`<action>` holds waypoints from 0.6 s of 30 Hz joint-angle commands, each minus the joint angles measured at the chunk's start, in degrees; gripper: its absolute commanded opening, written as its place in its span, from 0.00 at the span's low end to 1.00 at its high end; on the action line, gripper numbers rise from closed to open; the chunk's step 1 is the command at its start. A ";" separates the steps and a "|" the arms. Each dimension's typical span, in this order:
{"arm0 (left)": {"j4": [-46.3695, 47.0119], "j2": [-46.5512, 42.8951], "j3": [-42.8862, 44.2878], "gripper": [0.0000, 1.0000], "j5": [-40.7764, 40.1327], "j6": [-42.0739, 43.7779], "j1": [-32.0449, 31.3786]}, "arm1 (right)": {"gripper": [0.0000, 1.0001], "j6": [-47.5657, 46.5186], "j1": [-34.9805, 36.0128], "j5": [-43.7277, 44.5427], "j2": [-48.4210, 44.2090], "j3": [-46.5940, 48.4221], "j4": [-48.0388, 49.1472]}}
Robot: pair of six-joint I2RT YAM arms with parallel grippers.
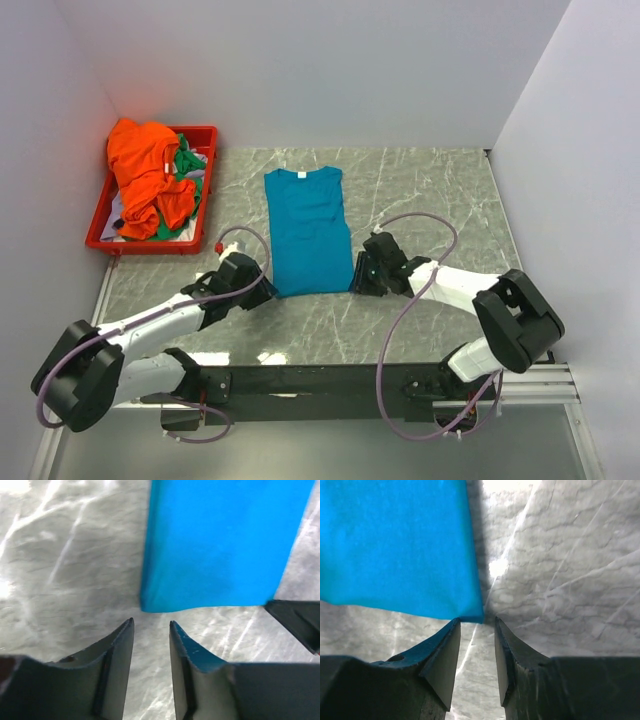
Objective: Fold and stack the t-shirts
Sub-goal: Fold the tshirt
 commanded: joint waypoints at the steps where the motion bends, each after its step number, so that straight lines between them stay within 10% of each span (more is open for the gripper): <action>1: 2.74 1.22 -1.52 0.42 1.67 0.03 1.40 | 0.41 2.96 -0.46 -1.54 -2.40 -2.05 2.40; 18: 14.69 10.71 -5.39 0.37 7.21 -1.38 4.04 | 0.33 5.78 -1.87 -3.74 3.13 -4.78 10.58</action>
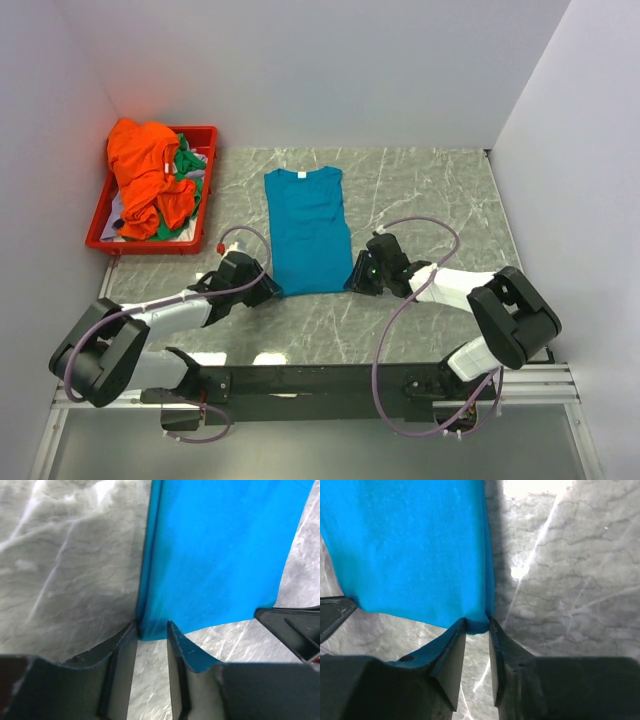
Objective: Fold and stack the t-shirts
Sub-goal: Fold the tshirt
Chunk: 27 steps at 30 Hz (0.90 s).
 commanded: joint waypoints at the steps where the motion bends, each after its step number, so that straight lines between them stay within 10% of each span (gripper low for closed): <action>1: 2.23 2.59 -2.33 0.36 1.38 -1.01 0.13 | 0.31 0.49 -0.45 0.78 2.11 -1.45 0.92; 10: 2.43 4.10 -2.33 0.01 2.88 -2.50 -0.92 | 0.07 0.32 -0.71 0.43 -0.70 -3.21 0.92; 27: -21.11 -35.53 -12.09 0.01 -5.65 -14.98 -18.67 | 0.00 5.58 7.79 -0.10 -37.31 -19.90 -7.77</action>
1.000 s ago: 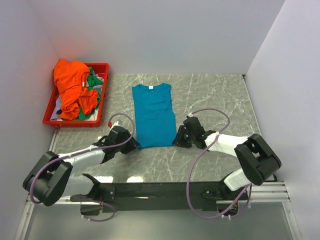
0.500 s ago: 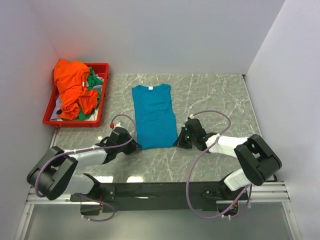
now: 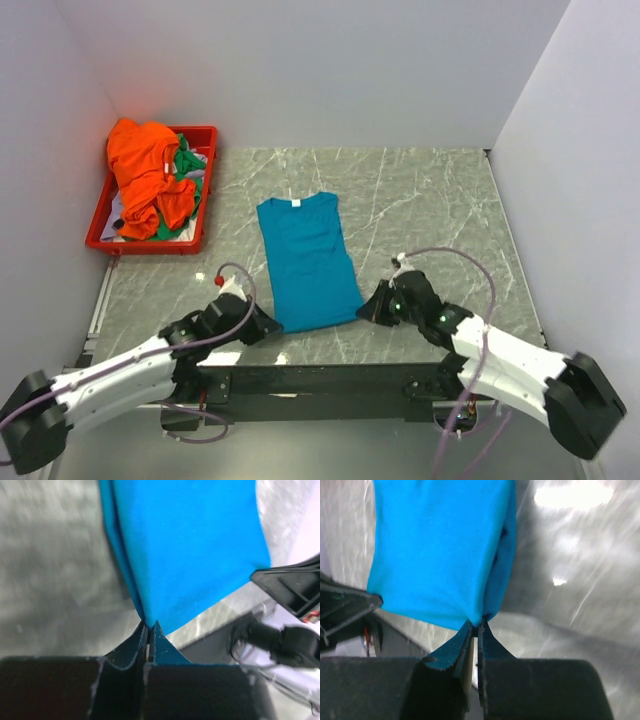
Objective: Fold and stack the t-shirts
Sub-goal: Fold the tshirt
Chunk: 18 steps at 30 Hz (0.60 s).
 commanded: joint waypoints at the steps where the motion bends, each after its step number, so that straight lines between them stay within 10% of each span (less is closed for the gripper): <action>1: -8.89 -7.43 -1.07 0.01 -3.81 -4.34 -3.51 | 0.00 3.56 3.99 2.94 -8.14 -2.62 -5.59; 9: -15.49 -15.54 2.35 0.01 -6.89 -4.61 -7.56 | 0.00 7.26 11.37 8.47 -15.63 -2.55 -11.66; 18: -21.45 -3.42 18.32 0.00 -16.82 2.06 -6.95 | 0.00 -0.73 10.67 17.53 -5.19 15.46 -21.76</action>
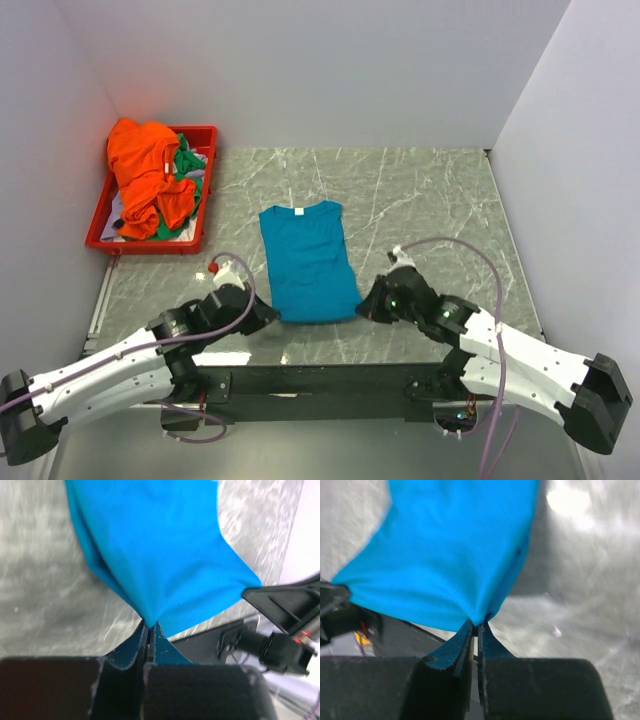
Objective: Fold and stack the t-shirts
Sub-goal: Fold the tshirt
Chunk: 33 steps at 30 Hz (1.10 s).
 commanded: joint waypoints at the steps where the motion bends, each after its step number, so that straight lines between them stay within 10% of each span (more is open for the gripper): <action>1: -4.11 4.80 8.68 0.00 -7.40 4.63 0.97 | 0.00 -5.39 -1.63 6.56 3.87 9.48 -4.41; 13: 4.76 21.50 20.20 0.01 6.65 20.89 23.45 | 0.00 -17.00 -13.68 -2.04 27.40 32.69 -5.74; 33: 9.51 58.06 46.22 0.01 19.48 29.07 41.57 | 0.00 -24.03 -25.46 -13.30 68.73 76.45 -13.91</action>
